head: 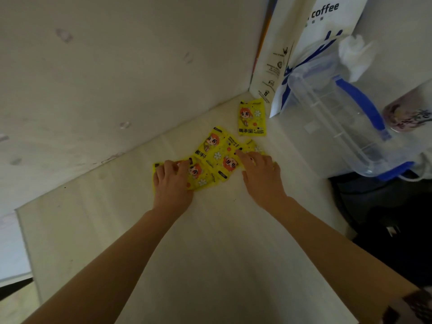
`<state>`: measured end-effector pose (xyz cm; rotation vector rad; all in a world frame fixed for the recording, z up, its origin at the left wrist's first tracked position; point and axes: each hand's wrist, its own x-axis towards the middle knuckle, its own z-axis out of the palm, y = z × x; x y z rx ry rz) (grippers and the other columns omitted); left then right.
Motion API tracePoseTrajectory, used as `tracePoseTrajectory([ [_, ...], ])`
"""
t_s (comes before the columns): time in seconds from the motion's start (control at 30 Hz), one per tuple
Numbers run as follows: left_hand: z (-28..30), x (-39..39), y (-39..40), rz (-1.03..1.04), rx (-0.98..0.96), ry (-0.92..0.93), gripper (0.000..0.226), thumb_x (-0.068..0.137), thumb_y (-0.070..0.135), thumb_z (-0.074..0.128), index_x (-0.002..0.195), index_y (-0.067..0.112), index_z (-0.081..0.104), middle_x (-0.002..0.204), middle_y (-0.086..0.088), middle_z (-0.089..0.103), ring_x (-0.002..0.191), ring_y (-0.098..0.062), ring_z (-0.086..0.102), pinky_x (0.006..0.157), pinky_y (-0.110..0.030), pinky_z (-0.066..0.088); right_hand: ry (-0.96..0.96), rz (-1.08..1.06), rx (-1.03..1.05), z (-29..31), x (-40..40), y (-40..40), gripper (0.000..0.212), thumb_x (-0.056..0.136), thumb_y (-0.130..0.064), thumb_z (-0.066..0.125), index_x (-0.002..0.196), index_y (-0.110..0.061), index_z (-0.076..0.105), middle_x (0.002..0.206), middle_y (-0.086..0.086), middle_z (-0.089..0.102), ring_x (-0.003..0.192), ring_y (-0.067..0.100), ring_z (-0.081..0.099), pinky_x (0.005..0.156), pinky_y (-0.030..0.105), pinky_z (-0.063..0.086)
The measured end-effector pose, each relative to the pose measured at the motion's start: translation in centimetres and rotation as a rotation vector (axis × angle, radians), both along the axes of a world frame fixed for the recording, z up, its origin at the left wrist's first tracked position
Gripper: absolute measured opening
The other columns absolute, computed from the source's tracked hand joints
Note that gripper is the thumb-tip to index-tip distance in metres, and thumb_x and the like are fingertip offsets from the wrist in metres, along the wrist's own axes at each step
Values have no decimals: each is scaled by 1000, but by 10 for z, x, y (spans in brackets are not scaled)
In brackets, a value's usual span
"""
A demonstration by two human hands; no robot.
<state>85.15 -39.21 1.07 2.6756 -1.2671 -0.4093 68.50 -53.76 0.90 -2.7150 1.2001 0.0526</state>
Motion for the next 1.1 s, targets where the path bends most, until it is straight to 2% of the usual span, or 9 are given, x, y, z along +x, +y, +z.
tracePoseTrajectory([
  [0.07,5,-1,1,10,72,25,76,70,29,74,138,19,41,124,-16,38,117,-38,35,101,-49,33,-46,-86,41,6,1,-9,52,90,-22,58,140,-22,41,133,12,49,107,37,53,84,48,47],
  [0.23,13,-3,-5,102,170,180,90,63,41,83,138,25,36,131,-11,32,125,-34,29,102,-49,31,20,-280,156,12,7,-33,68,92,-34,58,146,-7,25,134,19,43,118,38,43,92,44,42],
  [0.4,14,-5,-15,197,24,280,55,71,32,78,115,16,50,122,-9,38,118,-30,40,101,-46,35,32,-344,276,12,13,-39,67,89,-23,63,142,-8,27,127,18,44,115,37,45,90,46,43],
  [0.5,14,-8,-20,227,0,355,52,74,24,75,116,15,48,124,-10,40,116,-32,46,99,-52,40,31,-385,298,11,13,-39,48,89,-16,60,131,-6,39,125,19,41,112,38,44,89,46,42],
  [0.63,12,-18,-22,244,3,352,65,69,28,80,123,14,46,129,-10,40,116,-34,47,91,-49,45,-23,-326,314,9,8,-34,34,92,-10,54,123,-1,45,122,21,38,106,38,45,87,45,44],
  [0.73,13,-23,-22,262,-38,366,56,76,19,75,122,10,46,129,-13,41,113,-36,47,86,-47,48,-54,-284,356,12,4,-30,37,92,-15,54,124,-1,43,121,21,43,102,40,53,84,47,48],
  [0.9,18,-14,-6,221,-33,446,34,87,20,60,118,18,44,90,-5,55,91,-31,52,79,-48,53,-59,-251,380,22,-5,-34,34,90,-19,55,121,-7,46,116,16,56,106,35,56,87,48,48],
  [1.0,21,7,10,99,124,322,35,89,29,58,122,24,50,109,-1,63,104,-30,57,91,-41,44,-51,-111,389,29,-4,-41,26,87,-16,57,112,-8,52,108,15,59,100,34,58,84,46,49],
  [1.1,23,30,18,-30,215,129,30,92,28,54,121,20,54,121,-5,60,112,-30,50,91,-40,38,19,71,413,37,6,-42,26,87,-14,56,113,-7,53,108,16,59,99,34,56,84,44,47],
])
